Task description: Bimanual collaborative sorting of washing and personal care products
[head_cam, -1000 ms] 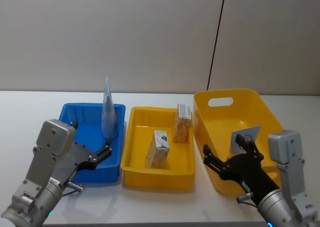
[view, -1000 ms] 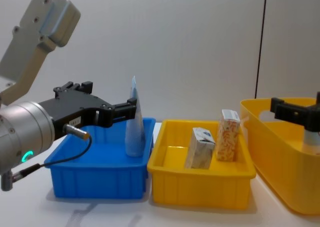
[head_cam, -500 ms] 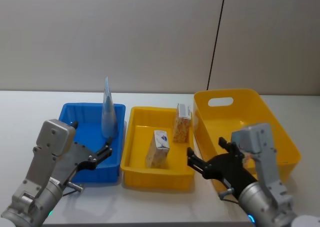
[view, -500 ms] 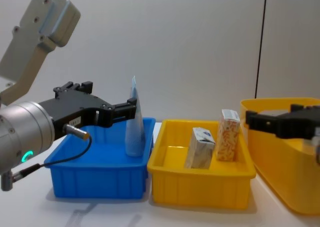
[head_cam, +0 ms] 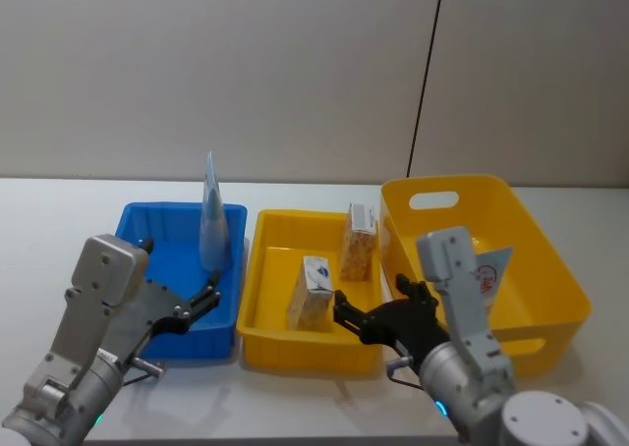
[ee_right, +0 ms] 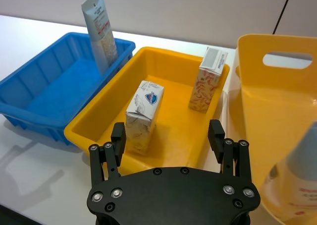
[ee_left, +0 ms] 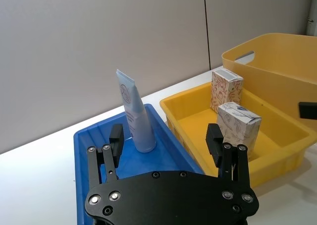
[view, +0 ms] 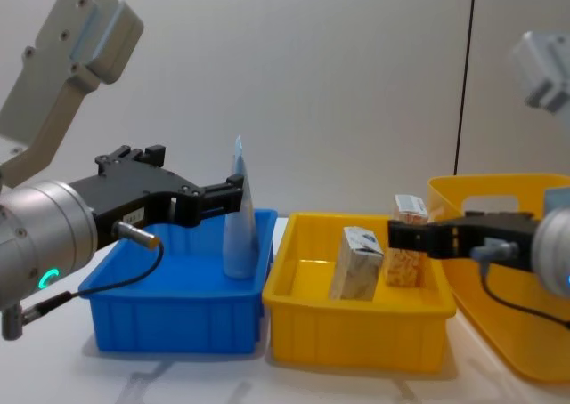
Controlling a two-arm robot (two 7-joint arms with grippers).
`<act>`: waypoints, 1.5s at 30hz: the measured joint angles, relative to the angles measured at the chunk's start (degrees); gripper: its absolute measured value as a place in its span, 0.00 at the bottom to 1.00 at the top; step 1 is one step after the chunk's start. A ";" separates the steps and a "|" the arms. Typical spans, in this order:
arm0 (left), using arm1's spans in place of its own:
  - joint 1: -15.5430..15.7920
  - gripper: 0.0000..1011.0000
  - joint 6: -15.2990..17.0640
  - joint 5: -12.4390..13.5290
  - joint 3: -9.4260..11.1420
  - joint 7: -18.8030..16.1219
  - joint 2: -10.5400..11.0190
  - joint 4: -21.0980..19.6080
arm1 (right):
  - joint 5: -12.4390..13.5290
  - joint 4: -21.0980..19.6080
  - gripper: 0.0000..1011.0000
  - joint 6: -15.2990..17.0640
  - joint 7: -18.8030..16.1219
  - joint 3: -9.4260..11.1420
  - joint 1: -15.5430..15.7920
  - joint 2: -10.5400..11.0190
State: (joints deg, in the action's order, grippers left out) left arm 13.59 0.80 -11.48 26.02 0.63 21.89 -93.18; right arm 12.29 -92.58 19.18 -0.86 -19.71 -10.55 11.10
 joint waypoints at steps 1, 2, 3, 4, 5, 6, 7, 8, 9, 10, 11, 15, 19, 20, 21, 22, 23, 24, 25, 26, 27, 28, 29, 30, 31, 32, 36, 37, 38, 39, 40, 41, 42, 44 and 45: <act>0.00 0.99 0.00 0.00 0.00 0.00 0.00 0.00 | -0.24 0.78 0.99 0.39 0.27 -0.28 -0.62 -0.59; 0.00 0.99 0.00 0.00 0.00 0.00 0.00 0.00 | -0.35 1.29 0.99 0.55 0.39 -0.45 -1.05 -0.99; 0.00 0.99 0.00 0.00 0.00 0.00 0.00 0.00 | -0.45 1.70 0.99 0.69 0.51 -0.59 -1.36 -1.28; 0.00 0.99 0.00 0.00 0.00 0.00 0.00 0.00 | -0.72 2.58 0.99 1.04 0.80 -0.84 -1.98 -1.84; 0.00 0.99 0.00 0.00 0.00 0.00 0.00 0.00 | -0.83 3.00 0.99 1.17 0.91 -0.97 -2.37 -2.21; 0.00 0.99 0.00 0.00 0.00 0.00 0.00 0.00 | -0.95 3.35 0.99 1.30 1.05 -1.09 -2.55 -2.38; 0.00 0.99 0.00 0.00 0.00 0.00 0.00 0.00 | -1.21 4.31 0.99 1.52 1.27 -1.42 -3.22 -3.04; 0.00 0.99 0.00 0.00 0.00 0.00 0.00 0.00 | -1.21 4.31 0.99 1.52 1.27 -1.42 -3.22 -3.04; 0.00 0.99 0.00 0.00 0.00 0.00 0.00 0.00 | -1.48 5.22 0.99 1.77 1.54 -1.71 -3.85 -3.63; 0.00 0.99 0.00 0.00 0.00 0.00 0.00 0.00 | -1.71 5.96 0.99 1.97 1.77 -1.90 -4.39 -4.11; 0.00 0.99 0.00 0.00 0.00 0.00 0.00 0.00 | -1.85 6.35 0.99 2.11 1.89 -1.98 -4.64 -4.35; 0.00 0.99 0.00 0.00 0.00 0.00 0.00 0.00 | -2.33 8.14 0.99 2.53 2.48 -2.39 -5.75 -5.47; 0.00 0.99 0.00 0.00 0.00 0.00 0.00 0.00 | -2.79 9.96 0.99 2.87 3.02 -2.69 -6.81 -6.56; 0.00 0.99 0.00 0.00 0.00 0.00 0.00 0.00 | -2.89 10.37 0.99 2.92 3.12 -2.75 -7.06 -6.83; 0.00 0.99 0.00 0.00 0.00 0.00 0.00 0.00 | -3.05 11.05 0.99 2.99 3.33 -2.83 -7.42 -7.21; 0.00 0.99 0.00 0.00 0.00 0.00 0.00 0.00 | -3.16 11.37 0.99 3.03 3.46 -2.86 -7.59 -7.38; 0.00 0.99 0.00 0.00 0.00 0.00 0.00 0.00 | -3.24 11.75 0.99 3.07 3.56 -2.89 -7.80 -7.60; 0.00 0.99 0.00 0.00 0.00 0.00 0.00 0.00 | -3.46 12.31 0.99 3.15 3.77 -2.94 -8.12 -7.96; 0.00 0.99 0.00 0.00 0.00 0.00 0.00 0.00 | -3.51 12.59 0.99 3.16 3.87 -2.96 -8.28 -8.13; 0.00 0.99 0.00 0.00 0.00 0.00 0.00 0.00 | -3.68 13.19 0.99 3.19 4.13 -3.00 -8.59 -8.47; 0.00 0.99 0.00 0.00 0.00 0.00 0.00 0.00 | -3.68 13.19 0.99 3.19 4.13 -3.00 -8.59 -8.47; 0.00 0.99 0.00 0.00 0.00 0.00 0.00 0.00 | -3.83 13.83 0.99 3.19 4.32 -3.01 -8.89 -8.81; 0.00 0.99 -0.01 0.00 0.00 0.00 0.00 0.00 | -3.94 14.15 0.99 3.19 4.46 -3.01 -9.06 -8.99; 0.00 0.99 -0.01 0.00 0.00 0.00 0.00 0.00 | -4.06 14.67 0.99 3.19 4.67 -3.02 -9.35 -9.28; 0.00 0.99 -0.01 0.00 0.00 0.00 0.00 0.00 | -4.13 14.96 0.99 3.19 4.77 -3.02 -9.56 -9.49; 0.00 0.99 -0.01 0.00 0.00 0.00 0.00 0.00 | -4.22 15.33 0.99 3.18 4.87 -3.02 -9.70 -9.63; 0.00 0.99 -0.01 0.00 0.01 0.00 0.00 0.00 | -4.63 17.04 0.99 3.01 5.39 -2.98 -10.57 -10.47; 0.00 0.99 0.00 0.00 0.00 0.00 0.00 0.00 | -4.71 17.44 0.99 2.98 5.47 -2.97 -10.77 -10.65; 0.00 0.99 -0.01 0.00 0.00 0.00 0.00 0.00 | -4.85 18.03 0.99 2.91 5.65 -2.95 -11.03 -10.90; 0.00 0.99 -0.01 0.00 0.00 0.00 0.00 0.00 | -4.90 18.38 0.99 2.88 5.73 -2.93 -11.20 -11.05; 0.00 0.99 -0.01 0.00 0.00 0.00 0.00 0.00 | -4.96 18.62 0.99 2.84 5.79 -2.92 -11.33 -11.17; 0.00 0.99 -0.01 0.00 0.00 0.00 0.00 0.00 | -5.09 19.09 0.99 2.76 5.93 -2.89 -11.57 -11.40; 0.00 0.99 -0.01 0.00 0.00 0.00 0.00 0.00 | -5.18 19.36 0.99 2.72 6.01 -2.87 -11.70 -11.52; 0.00 0.99 -0.01 0.00 0.00 0.00 0.00 0.00 | -5.29 19.89 0.99 2.63 6.14 -2.84 -11.93 -11.75; 0.00 0.99 -0.01 0.00 0.00 0.00 0.00 0.00 | -5.33 20.07 0.99 2.60 6.18 -2.83 -12.02 -11.84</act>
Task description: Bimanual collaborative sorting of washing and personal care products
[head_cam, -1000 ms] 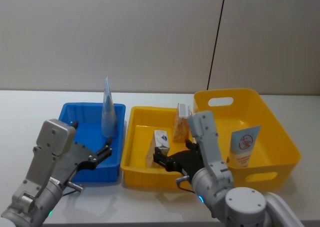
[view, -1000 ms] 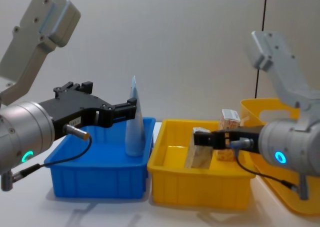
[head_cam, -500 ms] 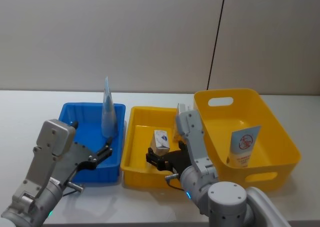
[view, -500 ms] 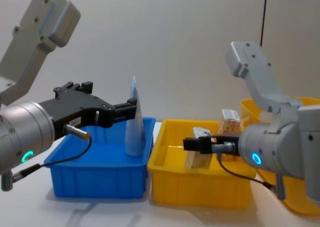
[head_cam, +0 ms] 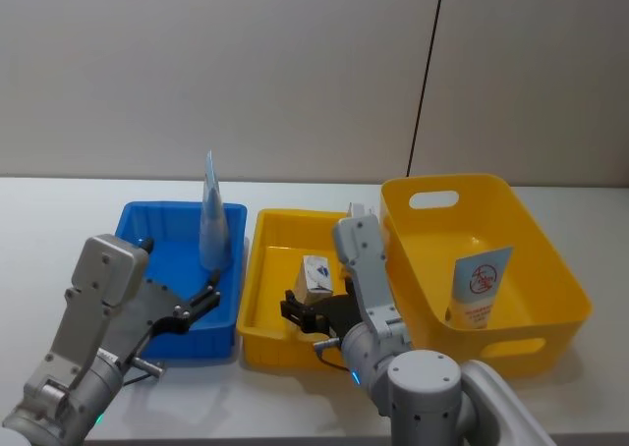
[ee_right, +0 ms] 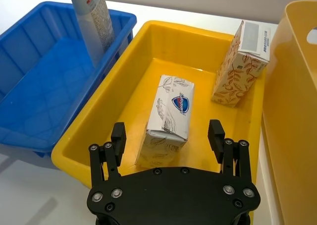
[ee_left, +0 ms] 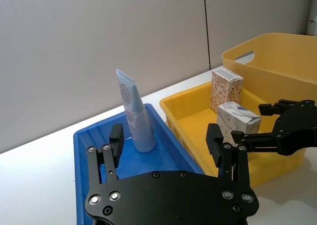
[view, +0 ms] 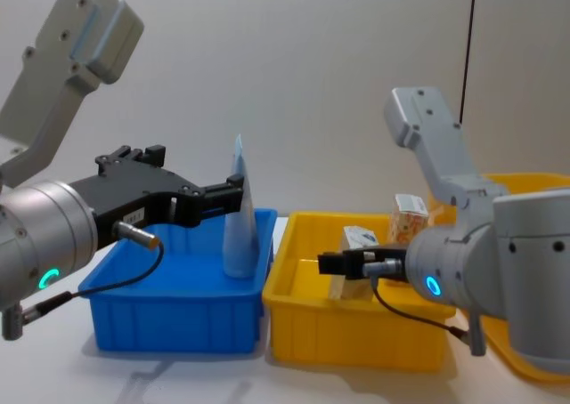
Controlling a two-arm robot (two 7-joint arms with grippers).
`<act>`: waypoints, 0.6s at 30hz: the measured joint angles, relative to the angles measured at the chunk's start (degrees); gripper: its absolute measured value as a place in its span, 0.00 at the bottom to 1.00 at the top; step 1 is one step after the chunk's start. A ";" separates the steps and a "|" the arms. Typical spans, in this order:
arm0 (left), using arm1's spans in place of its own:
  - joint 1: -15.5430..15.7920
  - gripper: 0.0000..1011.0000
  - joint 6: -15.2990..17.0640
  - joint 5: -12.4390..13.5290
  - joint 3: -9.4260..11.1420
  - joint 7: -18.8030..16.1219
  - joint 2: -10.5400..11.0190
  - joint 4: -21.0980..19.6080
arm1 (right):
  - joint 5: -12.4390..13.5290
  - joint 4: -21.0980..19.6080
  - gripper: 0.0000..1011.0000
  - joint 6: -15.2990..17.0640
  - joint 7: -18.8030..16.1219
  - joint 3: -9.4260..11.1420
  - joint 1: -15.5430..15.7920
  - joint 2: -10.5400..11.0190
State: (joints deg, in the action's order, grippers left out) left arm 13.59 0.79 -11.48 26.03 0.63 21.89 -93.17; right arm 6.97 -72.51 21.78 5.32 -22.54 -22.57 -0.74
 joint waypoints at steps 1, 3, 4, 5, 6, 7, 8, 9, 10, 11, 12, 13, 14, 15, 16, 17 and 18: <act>0.00 0.99 0.00 0.00 0.00 0.00 0.00 0.00 | -0.09 0.42 0.99 -0.05 0.09 0.02 -0.18 -0.18; 0.00 0.99 0.00 0.00 0.00 0.00 0.00 0.00 | -0.23 0.86 0.99 -0.11 0.25 0.04 -0.40 -0.39; 0.00 0.99 0.00 0.00 0.00 0.00 0.00 0.00 | -0.28 0.99 0.99 -0.14 0.29 0.05 -0.47 -0.44; 0.00 0.99 0.00 0.00 0.00 0.00 0.00 0.00 | -0.32 1.13 0.98 -0.16 0.32 0.06 -0.54 -0.51; 0.00 0.99 0.00 0.00 0.00 0.00 0.00 0.00 | -0.38 1.34 0.96 -0.20 0.38 0.07 -0.65 -0.61; 0.00 0.99 0.00 0.00 0.00 0.00 0.00 0.00 | -0.40 1.47 0.94 -0.22 0.41 0.08 -0.70 -0.66; 0.00 0.99 0.00 0.00 0.00 0.00 0.00 0.00 | -0.42 1.57 0.92 -0.24 0.44 0.08 -0.76 -0.72; 0.00 0.99 0.00 0.00 0.00 0.00 0.00 0.00 | -0.43 1.68 0.91 -0.25 0.46 0.09 -0.80 -0.76; 0.00 0.99 0.00 0.00 0.00 0.00 0.00 0.00 | -0.44 1.79 0.87 -0.26 0.48 0.10 -0.85 -0.79; 0.00 0.99 0.00 0.00 0.00 0.00 0.00 0.00 | -0.48 1.97 0.84 -0.29 0.51 0.10 -0.94 -0.87; 0.00 0.99 0.00 0.00 0.00 0.00 0.00 0.00 | -0.52 2.14 0.82 -0.31 0.55 0.11 -1.00 -0.94; 0.00 0.99 0.00 0.00 0.00 0.00 0.00 0.00 | -0.54 2.21 0.80 -0.33 0.57 0.12 -1.03 -0.97; 0.00 0.99 0.00 0.00 0.00 0.00 0.00 0.00 | -0.55 2.29 0.74 -0.35 0.60 0.12 -1.08 -1.01; 0.00 0.99 0.00 0.00 0.00 0.00 0.00 0.00 | -0.57 2.34 0.73 -0.36 0.62 0.13 -1.11 -1.04; 0.00 0.99 0.00 0.00 0.00 0.00 0.00 0.00 | -0.59 2.39 0.72 -0.37 0.64 0.13 -1.13 -1.06; 0.00 0.99 0.00 0.00 0.00 0.00 0.00 0.00 | -0.60 2.45 0.67 -0.39 0.66 0.14 -1.14 -1.08; 0.00 0.99 0.00 0.00 0.00 0.00 0.00 0.00 | -0.63 2.56 0.63 -0.40 0.68 0.15 -1.19 -1.12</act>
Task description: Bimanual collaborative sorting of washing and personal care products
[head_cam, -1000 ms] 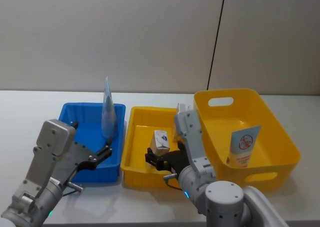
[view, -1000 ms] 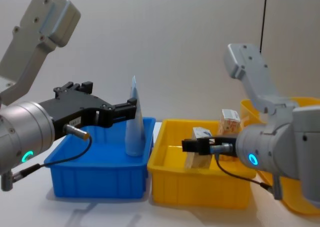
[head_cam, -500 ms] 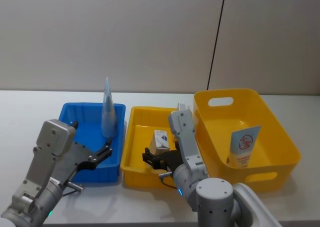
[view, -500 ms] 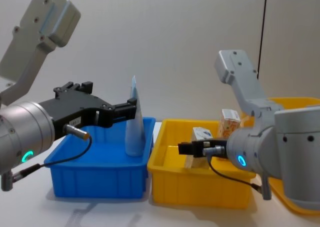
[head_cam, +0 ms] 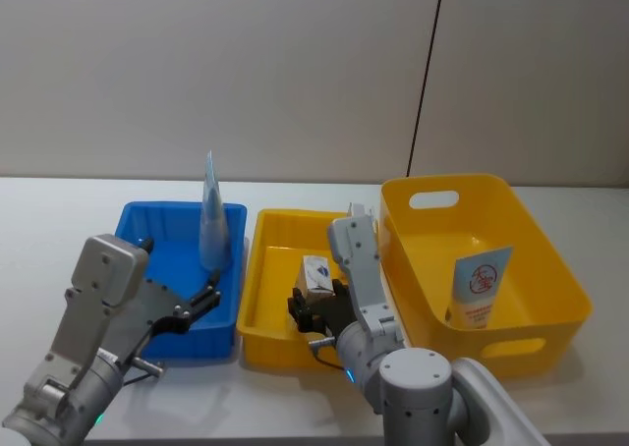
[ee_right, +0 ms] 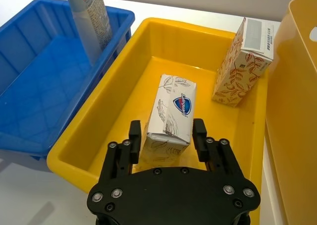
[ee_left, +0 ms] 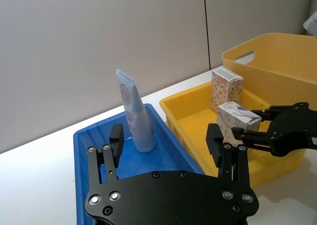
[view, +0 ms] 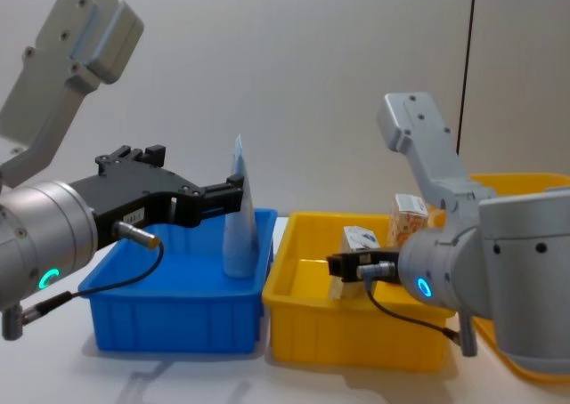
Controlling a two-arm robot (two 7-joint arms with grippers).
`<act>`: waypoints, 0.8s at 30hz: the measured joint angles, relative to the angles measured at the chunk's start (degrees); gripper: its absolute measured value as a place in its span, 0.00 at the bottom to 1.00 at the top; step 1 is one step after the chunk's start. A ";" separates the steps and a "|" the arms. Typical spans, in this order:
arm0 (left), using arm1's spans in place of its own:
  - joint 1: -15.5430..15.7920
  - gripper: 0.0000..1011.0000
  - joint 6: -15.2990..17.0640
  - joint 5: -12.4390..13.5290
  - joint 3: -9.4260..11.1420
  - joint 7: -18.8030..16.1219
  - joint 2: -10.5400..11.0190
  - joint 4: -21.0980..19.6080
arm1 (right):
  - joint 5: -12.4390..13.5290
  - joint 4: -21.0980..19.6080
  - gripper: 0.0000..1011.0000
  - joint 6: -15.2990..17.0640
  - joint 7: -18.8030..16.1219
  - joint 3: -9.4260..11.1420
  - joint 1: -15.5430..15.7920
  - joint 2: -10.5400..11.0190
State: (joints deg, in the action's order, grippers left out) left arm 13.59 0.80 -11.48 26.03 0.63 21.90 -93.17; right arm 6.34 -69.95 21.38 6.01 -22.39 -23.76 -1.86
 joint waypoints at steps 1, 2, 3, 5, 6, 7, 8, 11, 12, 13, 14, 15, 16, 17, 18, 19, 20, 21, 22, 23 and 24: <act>0.00 0.99 0.00 0.00 0.00 0.00 0.00 0.00 | -0.01 0.04 0.61 0.00 0.01 0.00 -0.03 -0.02; 0.00 0.99 0.00 0.00 0.00 0.00 0.00 0.00 | -0.02 0.07 0.59 -0.01 0.02 0.01 -0.05 -0.05; 0.00 0.99 0.00 0.00 0.00 0.00 0.00 0.00 | -0.04 0.15 0.53 -0.02 0.03 0.02 -0.09 -0.09; 0.00 0.99 0.00 0.00 0.00 0.00 0.00 0.00 | -0.06 0.25 0.47 -0.03 0.05 0.02 -0.13 -0.13; 0.00 0.99 0.00 0.00 0.00 0.00 0.00 0.00 | -0.06 0.27 0.44 -0.04 0.06 0.03 -0.14 -0.14; 0.00 0.99 0.00 0.00 0.00 0.00 0.00 0.00 | -0.07 0.30 0.42 -0.04 0.06 0.03 -0.15 -0.16; 0.00 0.99 0.00 0.00 0.00 0.00 0.00 0.00 | -0.08 0.35 0.38 -0.05 0.07 0.04 -0.18 -0.18; 0.00 0.99 0.00 0.00 0.00 0.00 0.00 0.00 | -0.11 0.43 0.32 -0.07 0.09 0.04 -0.22 -0.22; 0.00 0.99 0.00 0.00 0.00 0.00 0.00 0.00 | -0.11 0.43 0.31 -0.07 0.09 0.04 -0.22 -0.22; 0.00 0.99 0.00 0.00 0.00 0.00 0.00 0.00 | -0.12 0.45 0.31 -0.08 0.09 0.04 -0.23 -0.23; 0.00 0.99 0.00 0.00 0.00 0.00 0.00 0.00 | -0.13 0.45 0.31 -0.08 0.09 0.04 -0.23 -0.24; 0.00 0.99 0.00 0.00 0.00 0.00 0.00 0.00 | -0.14 0.45 0.31 -0.13 0.09 0.05 -0.22 -0.24; 0.00 0.99 0.00 0.00 0.00 0.00 0.00 0.00 | -0.16 0.44 0.31 -0.19 0.08 0.05 -0.22 -0.22; 0.00 0.99 0.00 0.00 0.00 0.00 0.00 0.00 | -0.17 0.43 0.31 -0.30 0.05 0.05 -0.21 -0.20; 0.00 0.99 0.00 0.00 0.00 0.00 0.00 0.00 | -0.19 0.39 0.31 -0.41 0.03 0.05 -0.18 -0.16; 0.00 0.99 0.00 0.00 0.00 0.00 0.00 0.00 | -0.23 0.25 0.31 -0.74 -0.08 0.05 -0.09 -0.08; 0.00 0.99 0.00 0.00 0.00 0.00 0.00 0.00 | -0.28 0.02 0.31 -1.15 -0.21 0.06 0.02 0.05; 0.00 0.99 0.00 0.00 0.00 0.00 0.00 0.00 | -0.28 0.02 0.30 -1.15 -0.21 0.06 0.02 0.05; 0.00 0.99 0.00 0.00 0.00 0.00 0.00 0.00 | -0.35 -0.23 0.30 -1.70 -0.38 0.05 0.15 0.17; 0.00 0.99 0.00 0.00 0.00 0.00 0.00 0.00 | -0.38 -0.36 0.30 -1.88 -0.43 0.05 0.21 0.23; 0.00 0.99 0.00 0.00 0.00 0.00 0.00 0.00 | -0.49 -0.72 0.30 -2.62 -0.64 0.04 0.37 0.38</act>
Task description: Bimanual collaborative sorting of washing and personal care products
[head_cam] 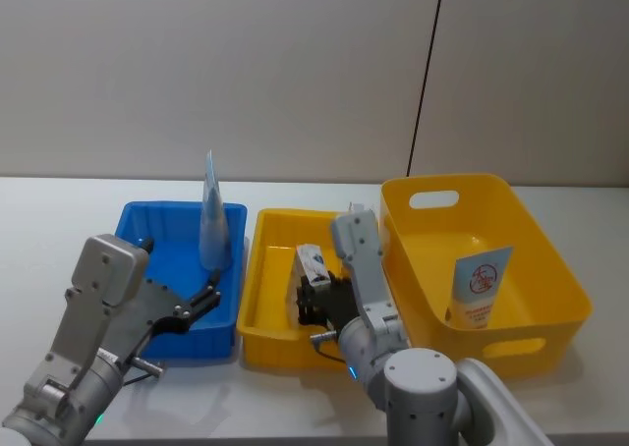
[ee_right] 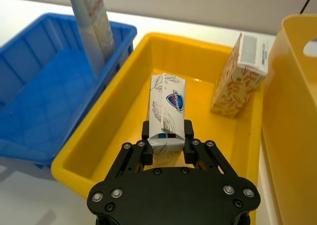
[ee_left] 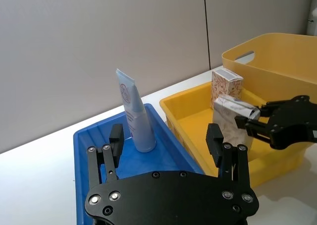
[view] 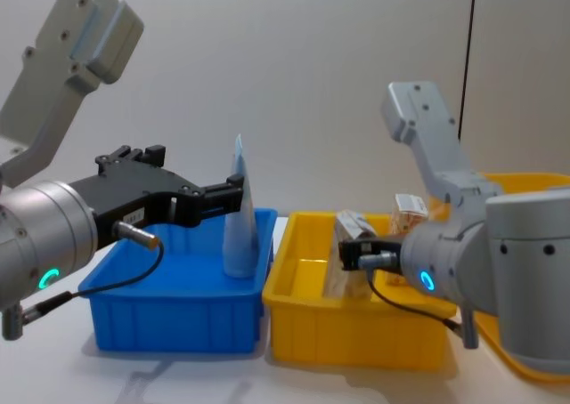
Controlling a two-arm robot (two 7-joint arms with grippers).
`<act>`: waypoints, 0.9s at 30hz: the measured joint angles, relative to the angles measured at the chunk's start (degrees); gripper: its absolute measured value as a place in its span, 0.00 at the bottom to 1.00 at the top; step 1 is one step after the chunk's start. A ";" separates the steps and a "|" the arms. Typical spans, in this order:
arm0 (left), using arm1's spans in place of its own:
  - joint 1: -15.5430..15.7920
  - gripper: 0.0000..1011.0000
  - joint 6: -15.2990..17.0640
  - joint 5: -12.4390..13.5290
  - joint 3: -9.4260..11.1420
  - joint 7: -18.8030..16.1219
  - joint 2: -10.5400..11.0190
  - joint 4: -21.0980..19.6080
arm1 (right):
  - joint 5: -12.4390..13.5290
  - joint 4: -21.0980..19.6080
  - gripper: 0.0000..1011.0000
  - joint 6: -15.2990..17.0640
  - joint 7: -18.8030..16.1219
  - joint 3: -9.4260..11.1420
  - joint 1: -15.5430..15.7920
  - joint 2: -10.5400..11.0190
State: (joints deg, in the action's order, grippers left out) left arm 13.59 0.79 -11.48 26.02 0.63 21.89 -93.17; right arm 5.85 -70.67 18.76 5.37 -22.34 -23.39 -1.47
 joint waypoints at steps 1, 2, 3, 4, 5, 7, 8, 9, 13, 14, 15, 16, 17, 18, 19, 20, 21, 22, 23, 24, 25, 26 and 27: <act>0.00 0.99 0.00 0.00 0.00 0.00 0.00 0.00 | -0.05 -0.18 0.30 -0.33 -0.09 0.00 0.07 0.07; 0.00 0.99 0.00 0.00 0.00 0.00 0.00 0.00 | -0.05 -0.18 0.30 -0.33 -0.09 0.00 0.07 0.07; 0.00 0.99 0.00 0.00 0.00 0.00 0.00 0.00 | -0.16 -0.54 0.30 -1.02 -0.25 0.01 0.22 0.23; 0.00 0.99 0.00 0.00 0.00 0.00 0.00 0.00 | -0.23 -0.89 0.30 -1.86 -0.48 0.02 0.37 0.38; 0.00 0.99 0.00 0.00 0.00 0.00 0.00 0.00 | -0.27 -1.15 0.30 -2.37 -0.59 0.04 0.50 0.50; 0.00 0.99 0.00 0.00 0.00 0.00 0.00 0.00 | -0.36 -1.82 0.30 -3.52 -0.87 0.13 0.73 0.75; 0.00 0.99 0.00 0.00 0.00 0.00 0.00 0.00 | -0.38 -2.06 0.30 -3.77 -0.92 0.18 0.82 0.83; 0.00 0.99 0.00 0.00 0.00 0.00 0.00 0.00 | -0.43 -2.71 0.30 -4.75 -1.12 0.30 1.02 1.03; 0.00 0.99 0.00 0.00 0.00 0.00 0.00 0.00 | -0.50 -3.79 0.30 -6.46 -1.53 0.56 1.37 1.40; 0.00 0.99 0.00 0.00 0.00 0.00 0.00 0.00 | -0.51 -4.42 0.30 -7.32 -1.70 0.74 1.54 1.56; 0.00 0.99 0.00 0.00 0.00 0.00 0.00 0.00 | -0.52 -4.76 0.30 -7.72 -1.78 0.83 1.63 1.65; 0.00 0.99 0.00 0.00 0.00 0.00 0.00 0.00 | -0.52 -5.50 0.30 -8.63 -1.93 1.08 1.82 1.85; 0.00 0.99 0.00 0.00 0.00 0.00 0.00 0.00 | -0.52 -5.83 0.30 -8.91 -1.97 1.21 1.91 1.94; 0.00 0.99 0.00 0.00 0.00 0.00 0.00 0.00 | -0.52 -6.64 0.30 -9.85 -2.09 1.53 2.10 2.15; 0.00 0.99 0.00 0.00 0.00 0.00 0.00 0.00 | -0.52 -7.02 0.30 -10.22 -2.16 1.67 2.18 2.24; 0.00 0.99 0.00 0.00 0.00 0.00 0.00 0.00 | -0.52 -7.02 0.30 -10.22 -2.16 1.67 2.18 2.24; 0.00 0.99 0.00 0.00 0.00 0.00 0.00 0.00 | -0.51 -7.76 0.30 -10.99 -2.25 1.98 2.34 2.43; 0.00 0.99 0.00 0.00 0.00 0.00 0.00 0.00 | -0.49 -8.11 0.30 -11.52 -2.31 2.12 2.42 2.52; 0.00 0.99 0.00 0.00 0.00 0.00 0.00 0.00 | -0.44 -8.98 0.30 -12.29 -2.38 2.52 2.59 2.74; 0.00 0.99 0.00 0.00 0.00 0.00 0.00 0.00 | -0.41 -9.35 0.30 -12.65 -2.40 2.70 2.65 2.83; 0.00 0.99 0.00 0.00 0.00 0.00 0.00 0.00 | -0.38 -9.75 0.30 -13.15 -2.43 2.92 2.73 2.94; 0.00 0.99 0.00 0.00 0.00 0.00 0.00 0.00 | -0.35 -10.12 0.30 -13.53 -2.44 3.13 2.80 3.05; 0.00 0.99 0.00 0.00 0.00 0.00 0.00 0.00 | -0.31 -10.98 0.30 -14.30 -2.46 3.63 2.94 3.29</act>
State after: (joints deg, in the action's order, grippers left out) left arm 13.59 0.79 -11.48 26.02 0.63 21.89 -93.18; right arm 5.54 -81.65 4.46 2.92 -18.71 -20.45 1.82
